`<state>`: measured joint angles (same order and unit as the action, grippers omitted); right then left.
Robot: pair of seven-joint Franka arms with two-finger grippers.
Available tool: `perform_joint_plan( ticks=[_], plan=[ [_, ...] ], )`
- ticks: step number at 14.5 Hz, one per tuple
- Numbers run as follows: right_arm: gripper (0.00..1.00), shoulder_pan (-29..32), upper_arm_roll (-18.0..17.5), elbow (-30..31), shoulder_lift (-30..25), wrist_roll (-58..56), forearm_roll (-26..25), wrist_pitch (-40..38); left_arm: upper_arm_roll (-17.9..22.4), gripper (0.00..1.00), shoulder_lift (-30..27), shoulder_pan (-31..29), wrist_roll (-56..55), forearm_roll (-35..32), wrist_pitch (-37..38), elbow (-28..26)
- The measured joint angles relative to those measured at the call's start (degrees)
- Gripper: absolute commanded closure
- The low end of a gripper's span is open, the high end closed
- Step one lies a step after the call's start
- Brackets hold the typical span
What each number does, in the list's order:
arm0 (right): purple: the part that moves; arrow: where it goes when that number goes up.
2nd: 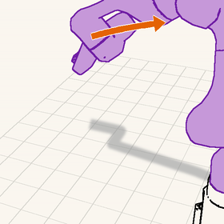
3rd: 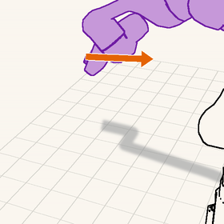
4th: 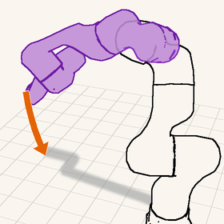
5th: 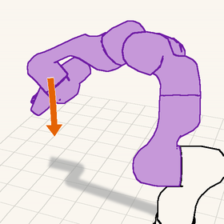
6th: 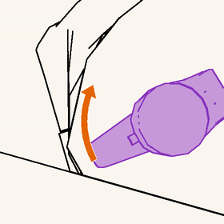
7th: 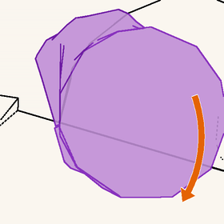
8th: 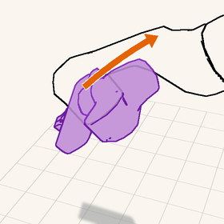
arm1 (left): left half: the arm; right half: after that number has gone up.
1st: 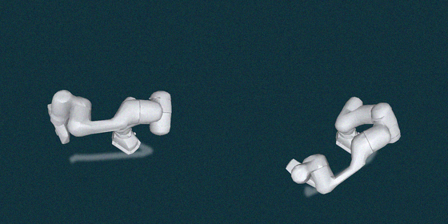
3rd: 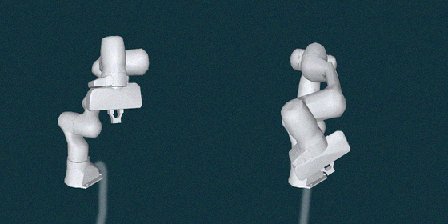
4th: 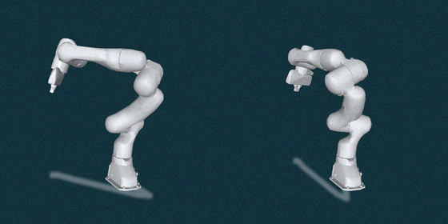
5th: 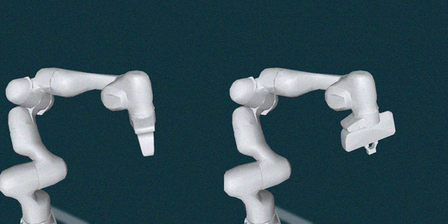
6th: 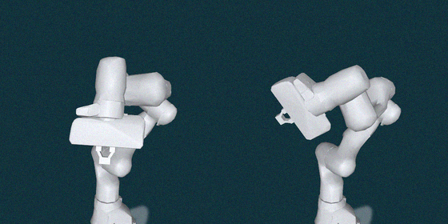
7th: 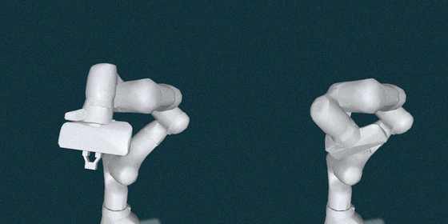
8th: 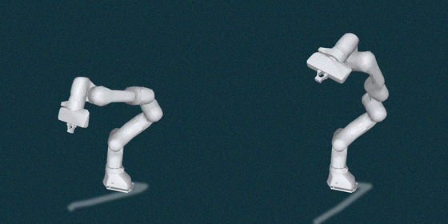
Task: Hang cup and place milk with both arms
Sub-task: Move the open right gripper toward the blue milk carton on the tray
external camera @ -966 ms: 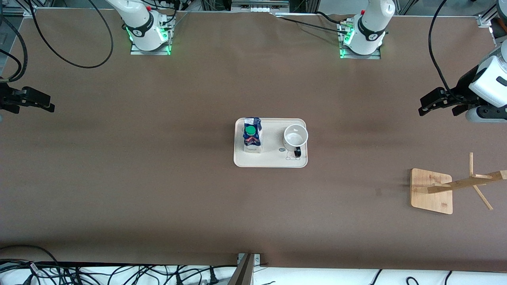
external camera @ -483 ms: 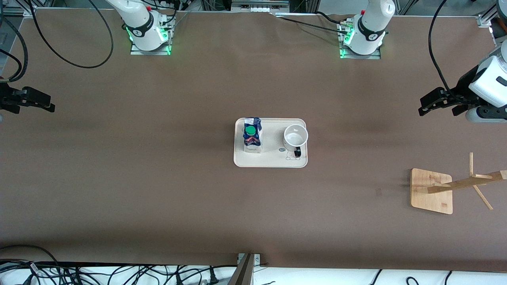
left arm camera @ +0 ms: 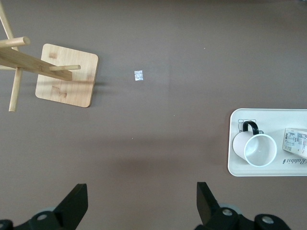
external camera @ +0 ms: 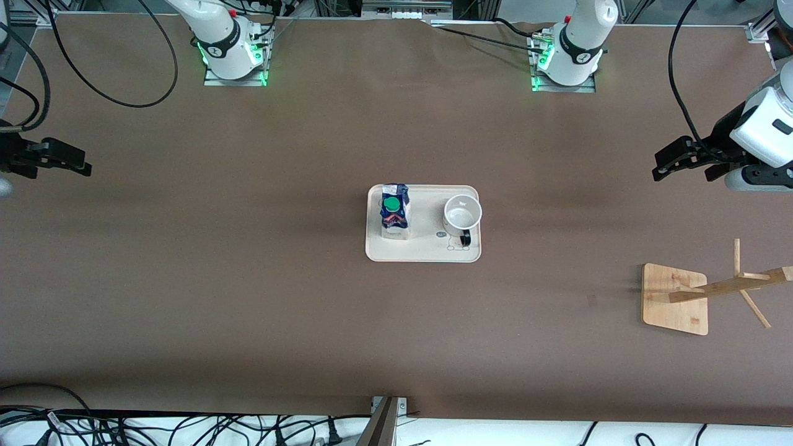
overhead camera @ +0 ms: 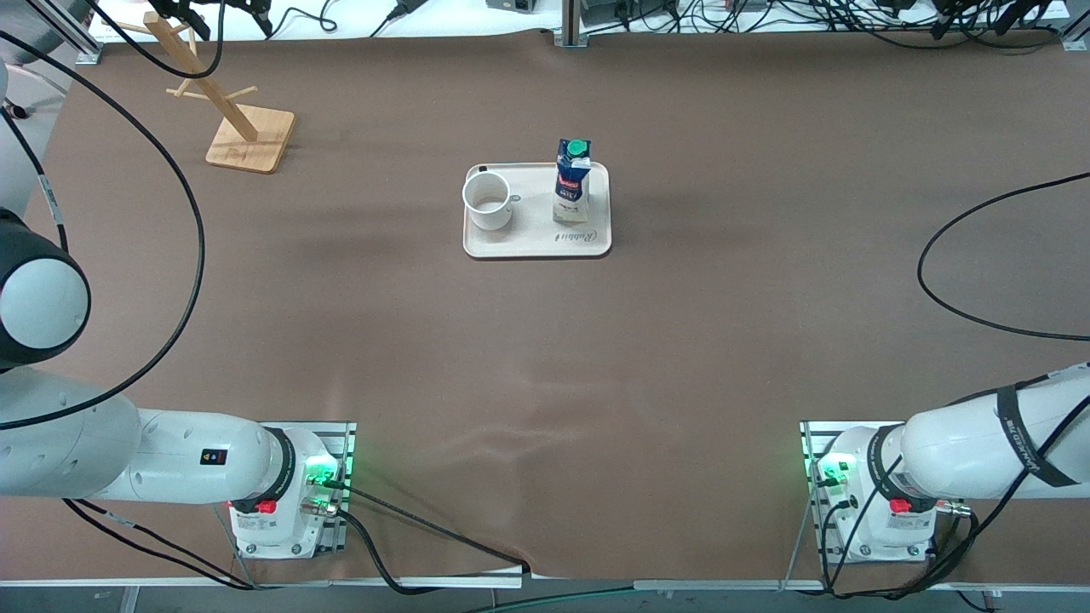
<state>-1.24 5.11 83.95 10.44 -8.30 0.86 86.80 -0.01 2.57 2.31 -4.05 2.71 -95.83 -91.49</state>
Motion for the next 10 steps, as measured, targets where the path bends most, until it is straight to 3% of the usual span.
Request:
perform_joint_plan(
  ticks=[4,10],
  plan=[
    [0.0,-3.56,-0.59,0.03,4.29,0.0,5.31,0.17,-0.31,0.0,-0.08,0.09,0.0,0.0,0.0,0.01],
    [0.0,-8.55,-1.39,0.01,10.82,0.01,6.37,7.74,-0.32,0.0,-0.26,0.11,0.0,0.0,0.0,0.01]
  ],
)
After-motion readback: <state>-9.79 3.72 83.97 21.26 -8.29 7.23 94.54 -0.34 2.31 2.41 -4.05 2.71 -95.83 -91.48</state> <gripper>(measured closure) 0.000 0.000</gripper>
